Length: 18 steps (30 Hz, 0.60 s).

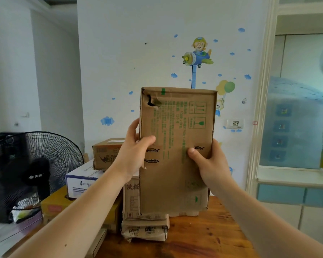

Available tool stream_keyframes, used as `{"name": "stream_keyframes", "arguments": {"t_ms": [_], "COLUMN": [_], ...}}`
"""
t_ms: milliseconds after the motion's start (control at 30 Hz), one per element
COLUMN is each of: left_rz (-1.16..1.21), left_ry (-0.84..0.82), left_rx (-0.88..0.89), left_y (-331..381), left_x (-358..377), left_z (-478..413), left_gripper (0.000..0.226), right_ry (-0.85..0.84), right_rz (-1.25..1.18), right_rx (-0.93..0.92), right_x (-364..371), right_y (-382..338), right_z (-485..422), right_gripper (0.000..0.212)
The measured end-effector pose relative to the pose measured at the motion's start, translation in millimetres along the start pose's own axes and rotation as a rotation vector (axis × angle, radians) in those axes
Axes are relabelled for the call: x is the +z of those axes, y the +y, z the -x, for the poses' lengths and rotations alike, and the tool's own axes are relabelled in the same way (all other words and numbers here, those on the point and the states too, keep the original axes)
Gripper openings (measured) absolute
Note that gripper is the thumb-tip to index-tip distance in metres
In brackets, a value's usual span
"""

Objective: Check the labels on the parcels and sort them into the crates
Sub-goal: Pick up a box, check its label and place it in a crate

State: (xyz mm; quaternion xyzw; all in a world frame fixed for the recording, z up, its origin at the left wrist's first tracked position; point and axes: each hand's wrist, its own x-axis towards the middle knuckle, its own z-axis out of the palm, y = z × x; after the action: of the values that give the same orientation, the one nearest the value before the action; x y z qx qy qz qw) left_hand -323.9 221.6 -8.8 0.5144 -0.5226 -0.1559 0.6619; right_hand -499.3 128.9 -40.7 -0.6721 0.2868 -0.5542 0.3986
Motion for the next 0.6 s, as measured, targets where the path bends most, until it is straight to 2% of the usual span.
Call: {"name": "stream_keyframes", "arguments": {"t_ms": [67, 167, 300, 467, 600], "left_rz": [0.003, -0.009, -0.056, -0.125, -0.072], "left_ry": [0.0, -0.003, 0.029, -0.039, 0.029], "left_rx": [-0.007, -0.001, 0.013, 0.03, -0.039], "left_y": [6, 15, 14, 10, 15], "left_x": [-1, 0, 2, 0, -2], "left_z": [-4, -7, -8, -8, -6], "left_gripper": [0.052, 0.031, 0.04, 0.036, 0.041], "right_ry": [-0.006, -0.01, -0.081, -0.149, -0.137], "right_rz": [0.013, 0.004, -0.009, -0.13, -0.069], "right_rx": [-0.011, -0.015, 0.063, 0.158, 0.125], "right_x": [0, 2, 0, -4, -4], "right_y": [3, 4, 6, 6, 8], "right_z": [2, 5, 1, -6, -4], "right_gripper": [0.04, 0.046, 0.058, 0.04, 0.034]}}
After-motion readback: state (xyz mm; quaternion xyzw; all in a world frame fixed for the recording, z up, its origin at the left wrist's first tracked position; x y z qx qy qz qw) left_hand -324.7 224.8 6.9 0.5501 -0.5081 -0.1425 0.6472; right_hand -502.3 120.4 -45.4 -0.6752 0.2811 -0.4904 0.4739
